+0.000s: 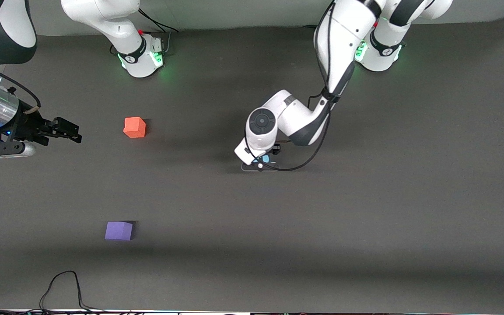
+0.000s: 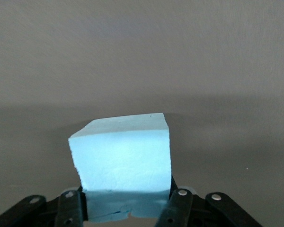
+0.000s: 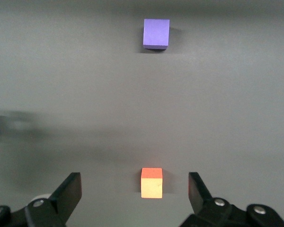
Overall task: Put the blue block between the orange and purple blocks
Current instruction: 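Carry the light blue cube with the left gripper to the table middle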
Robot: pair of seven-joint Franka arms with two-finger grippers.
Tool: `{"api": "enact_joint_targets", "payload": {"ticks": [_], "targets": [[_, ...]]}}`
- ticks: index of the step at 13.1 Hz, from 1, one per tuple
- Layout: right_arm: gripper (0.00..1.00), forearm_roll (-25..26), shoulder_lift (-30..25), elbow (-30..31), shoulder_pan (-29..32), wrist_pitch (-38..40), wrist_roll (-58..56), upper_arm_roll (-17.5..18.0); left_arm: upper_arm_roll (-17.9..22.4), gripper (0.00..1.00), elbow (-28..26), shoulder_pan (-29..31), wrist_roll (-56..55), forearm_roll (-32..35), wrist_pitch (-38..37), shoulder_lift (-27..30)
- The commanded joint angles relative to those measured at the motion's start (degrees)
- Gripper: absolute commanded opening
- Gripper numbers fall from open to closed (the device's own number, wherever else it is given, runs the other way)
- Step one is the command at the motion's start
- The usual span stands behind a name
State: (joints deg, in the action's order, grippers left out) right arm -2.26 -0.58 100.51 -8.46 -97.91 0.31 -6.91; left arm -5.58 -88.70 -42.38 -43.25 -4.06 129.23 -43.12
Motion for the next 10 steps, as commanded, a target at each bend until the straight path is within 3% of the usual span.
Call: {"api": "enact_joint_targets", "payload": {"ticks": [1, 2, 3, 4, 7, 10], "targets": [[1.0, 0.06, -0.56, 0.3, -0.41, 0.35, 1.19, -0.3, 0.84, 0.52, 1.6, -1.21, -1.22, 0.46, 0.15, -1.0], [1.0, 0.06, -0.56, 0.3, -0.41, 0.35, 1.19, -0.3, 0.84, 0.78, 1.69, -1.21, -1.14, 0.64, 0.15, -1.08], [1.0, 0.06, -0.56, 0.3, -0.41, 0.35, 1.19, -0.3, 0.84, 0.92, 1.69, -1.21, -1.13, 0.64, 0.06, -1.0], [1.0, 0.06, -0.56, 0.3, -0.41, 0.35, 1.19, -0.3, 0.84, 0.99, 1.69, -1.12, -1.13, 0.72, -0.03, -0.91], [1.0, 0.06, -0.65, 0.3, -0.59, 0.35, 1.27, -0.21, 1.1, 1.0, 2.3, -0.34, -1.4, 0.64, -1.69, 1.28], [1.0, 0.06, -0.56, 0.39, -3.57, 1.65, 3.28, 0.23, 0.93, 1.0, 1.95, 5.09, 1.13, 0.37, -11.5, 9.26]]}}
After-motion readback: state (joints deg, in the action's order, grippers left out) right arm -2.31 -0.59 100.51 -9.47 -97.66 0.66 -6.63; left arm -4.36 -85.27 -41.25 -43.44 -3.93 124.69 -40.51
